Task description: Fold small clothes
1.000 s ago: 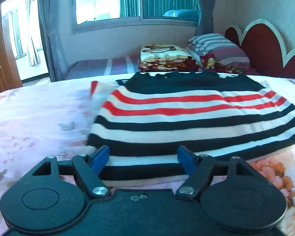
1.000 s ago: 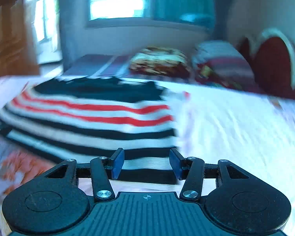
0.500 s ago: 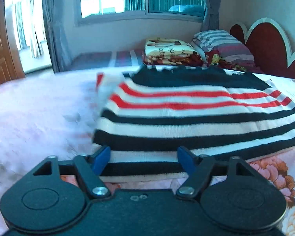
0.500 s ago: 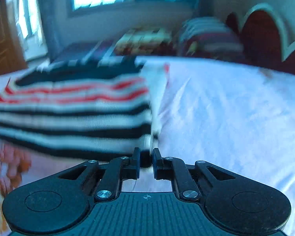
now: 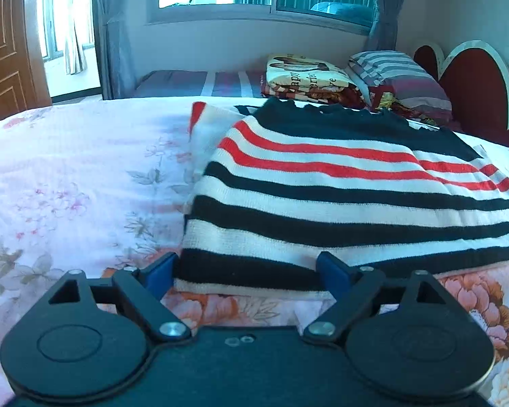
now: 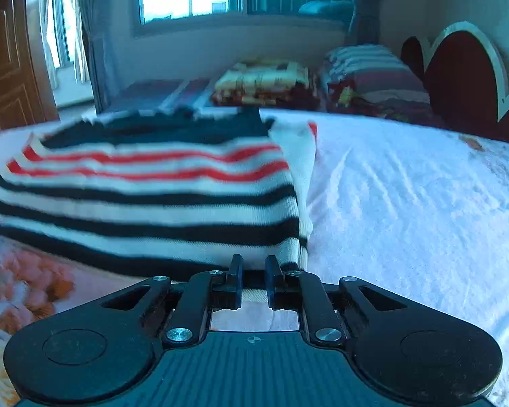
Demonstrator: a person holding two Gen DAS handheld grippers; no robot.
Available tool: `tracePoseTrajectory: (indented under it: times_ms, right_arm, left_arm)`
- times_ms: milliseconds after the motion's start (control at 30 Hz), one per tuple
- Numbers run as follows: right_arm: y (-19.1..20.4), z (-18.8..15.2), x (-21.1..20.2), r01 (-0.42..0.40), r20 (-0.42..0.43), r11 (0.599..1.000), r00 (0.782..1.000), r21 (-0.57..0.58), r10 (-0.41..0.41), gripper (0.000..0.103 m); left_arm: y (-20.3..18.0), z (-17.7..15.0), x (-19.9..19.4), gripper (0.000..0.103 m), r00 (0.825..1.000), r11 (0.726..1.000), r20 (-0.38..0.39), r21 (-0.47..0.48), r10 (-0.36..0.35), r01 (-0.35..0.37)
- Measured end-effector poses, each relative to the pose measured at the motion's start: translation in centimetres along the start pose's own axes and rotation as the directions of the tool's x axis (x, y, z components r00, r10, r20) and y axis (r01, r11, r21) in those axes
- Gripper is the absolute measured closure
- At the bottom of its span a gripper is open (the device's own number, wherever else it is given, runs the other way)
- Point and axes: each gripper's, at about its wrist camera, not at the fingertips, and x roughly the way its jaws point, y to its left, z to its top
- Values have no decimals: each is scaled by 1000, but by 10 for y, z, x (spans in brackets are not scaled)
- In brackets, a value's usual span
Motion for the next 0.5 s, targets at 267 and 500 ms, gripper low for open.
tracePoseTrajectory:
  times_ms: [267,500]
  right_arm:
    - [30,17,-25,-57,68,998,996,-33,59,57]
    - [46,31,-18,-148,80,989,986,30,145,89]
  left_arm:
    - [1,0,-17,24,1000,1000,4,15,18,-18]
    - [22,-23,-29,43,974,888,32,-404,-226,220]
